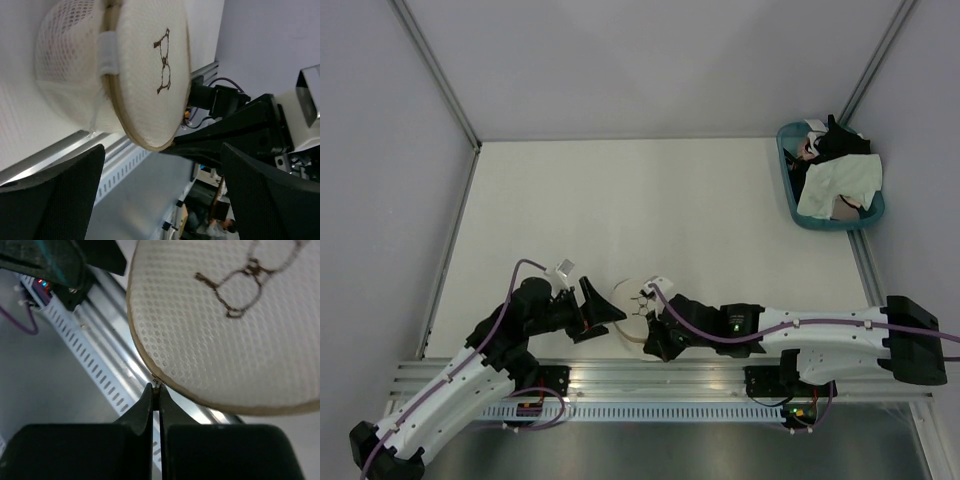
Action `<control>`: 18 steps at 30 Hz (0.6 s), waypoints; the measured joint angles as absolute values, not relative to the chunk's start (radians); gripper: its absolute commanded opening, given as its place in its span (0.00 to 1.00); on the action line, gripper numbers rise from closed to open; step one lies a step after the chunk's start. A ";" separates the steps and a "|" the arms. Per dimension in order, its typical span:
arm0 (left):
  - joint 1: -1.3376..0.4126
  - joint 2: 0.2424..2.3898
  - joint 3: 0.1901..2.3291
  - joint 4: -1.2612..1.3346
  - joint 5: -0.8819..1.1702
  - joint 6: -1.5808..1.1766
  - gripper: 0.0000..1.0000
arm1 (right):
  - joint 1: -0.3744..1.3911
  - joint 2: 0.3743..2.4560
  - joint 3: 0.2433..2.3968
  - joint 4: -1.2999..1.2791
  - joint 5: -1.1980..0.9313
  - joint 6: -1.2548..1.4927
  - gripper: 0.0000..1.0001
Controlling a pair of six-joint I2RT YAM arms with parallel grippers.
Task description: Unzip the laundry bag and remove the bra
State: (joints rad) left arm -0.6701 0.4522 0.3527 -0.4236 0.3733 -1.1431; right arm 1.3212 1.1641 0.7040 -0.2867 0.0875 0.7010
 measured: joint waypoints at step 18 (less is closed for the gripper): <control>-0.675 0.339 0.302 -0.444 0.421 -1.348 1.00 | 1.359 1.215 0.719 -0.063 0.220 0.752 0.00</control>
State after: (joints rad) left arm -0.6746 0.3389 0.3019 -0.4438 0.4206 -1.3476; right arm 1.3590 1.2148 0.7185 -0.0631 0.2195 0.7525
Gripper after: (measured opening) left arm 0.993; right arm 0.018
